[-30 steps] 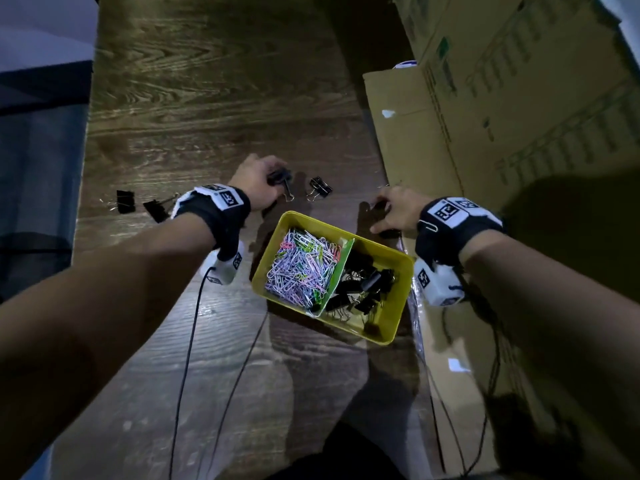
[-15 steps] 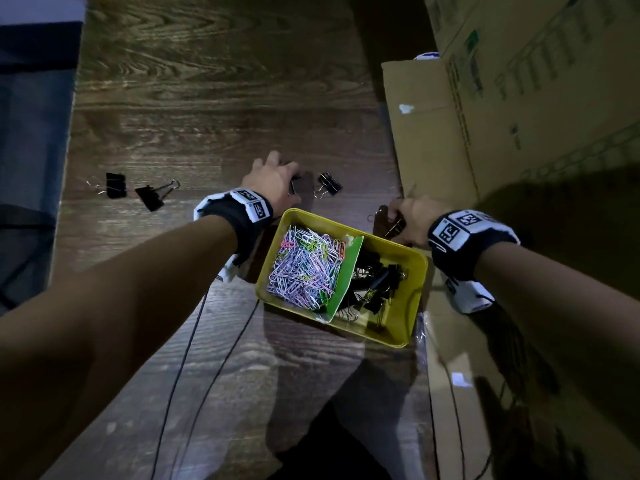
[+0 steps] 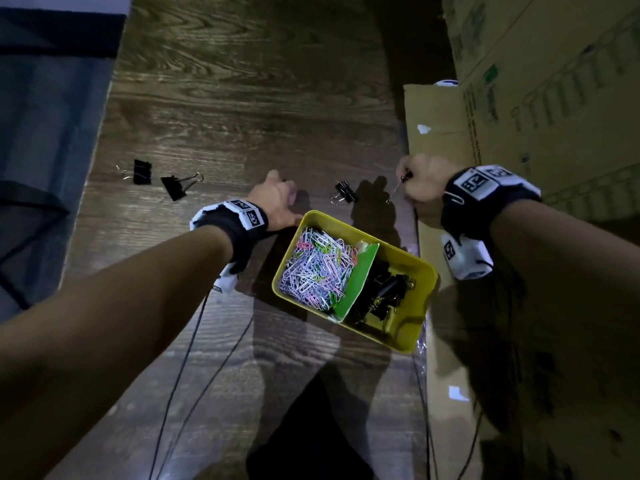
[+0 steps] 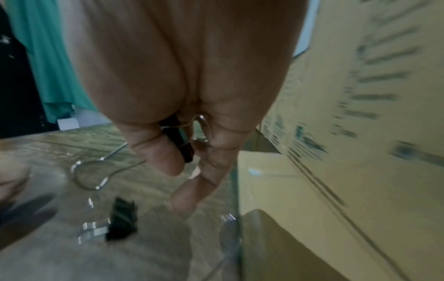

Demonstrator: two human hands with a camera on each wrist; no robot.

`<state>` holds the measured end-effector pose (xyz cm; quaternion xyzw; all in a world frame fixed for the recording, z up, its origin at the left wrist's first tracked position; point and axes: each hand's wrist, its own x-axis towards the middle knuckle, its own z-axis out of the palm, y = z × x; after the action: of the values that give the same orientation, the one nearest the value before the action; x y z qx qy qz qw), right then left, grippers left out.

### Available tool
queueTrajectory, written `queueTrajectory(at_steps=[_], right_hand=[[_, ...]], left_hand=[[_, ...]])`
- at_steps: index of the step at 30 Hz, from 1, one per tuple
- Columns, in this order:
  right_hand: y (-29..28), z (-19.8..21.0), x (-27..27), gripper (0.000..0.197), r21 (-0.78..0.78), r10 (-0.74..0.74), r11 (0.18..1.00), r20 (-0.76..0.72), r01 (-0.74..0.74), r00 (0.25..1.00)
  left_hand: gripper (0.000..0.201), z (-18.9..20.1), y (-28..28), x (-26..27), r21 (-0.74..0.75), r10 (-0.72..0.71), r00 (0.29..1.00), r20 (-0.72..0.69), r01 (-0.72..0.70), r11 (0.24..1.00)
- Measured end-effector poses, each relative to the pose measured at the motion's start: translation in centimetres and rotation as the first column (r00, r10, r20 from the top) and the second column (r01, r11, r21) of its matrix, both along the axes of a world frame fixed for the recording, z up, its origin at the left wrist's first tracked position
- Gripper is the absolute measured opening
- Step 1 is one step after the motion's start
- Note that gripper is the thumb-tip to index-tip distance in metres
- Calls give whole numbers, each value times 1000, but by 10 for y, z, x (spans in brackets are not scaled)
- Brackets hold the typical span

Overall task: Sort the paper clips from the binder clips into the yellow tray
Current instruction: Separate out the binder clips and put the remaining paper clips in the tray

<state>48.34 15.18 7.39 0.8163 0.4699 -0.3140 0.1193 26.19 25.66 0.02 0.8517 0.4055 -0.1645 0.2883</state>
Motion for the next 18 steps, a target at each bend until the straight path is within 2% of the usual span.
queueTrajectory(at_steps=[4, 6, 7, 9, 11, 13, 15, 16, 17, 18], right_hand=[[38, -1, -24, 31, 97, 35, 995, -171, -18, 985], [53, -7, -39, 35, 116, 75, 992, -172, -56, 982], [60, -12, -44, 34, 110, 94, 991, -152, -78, 984], [71, -25, -50, 26, 78, 115, 991, -98, -107, 989], [80, -33, -54, 19, -8, 105, 994, -7, -105, 994], [85, -38, -56, 32, -119, 82, 990, 105, -70, 991], [89, -40, -61, 52, -228, 91, 972, 157, -54, 983], [91, -41, -63, 59, -280, 114, 958, 162, -65, 980], [93, -43, -65, 63, -316, 140, 945, 157, -85, 978], [97, -51, -64, 66, -335, 156, 937, 158, -96, 975]], left_hand=[[42, -3, 5, -23, 22, -56, 996, 63, 55, 998], [41, -6, 2, -39, -2, -33, 992, 118, 33, 999], [36, -11, 3, -47, -66, 33, 982, 185, -21, 998], [20, -17, 7, -67, -316, 299, 893, 335, -192, 929], [28, -16, 13, -81, -490, 533, 742, 406, -316, 813], [29, -5, 21, -89, -568, 661, 616, 427, -386, 727], [23, 6, 34, -95, -610, 752, 522, 402, -460, 645], [20, 7, 42, -99, -595, 773, 498, 392, -503, 626], [15, 5, 51, -104, -501, 747, 532, 398, -556, 663], [9, 3, 60, -110, -333, 680, 622, 389, -593, 733]])
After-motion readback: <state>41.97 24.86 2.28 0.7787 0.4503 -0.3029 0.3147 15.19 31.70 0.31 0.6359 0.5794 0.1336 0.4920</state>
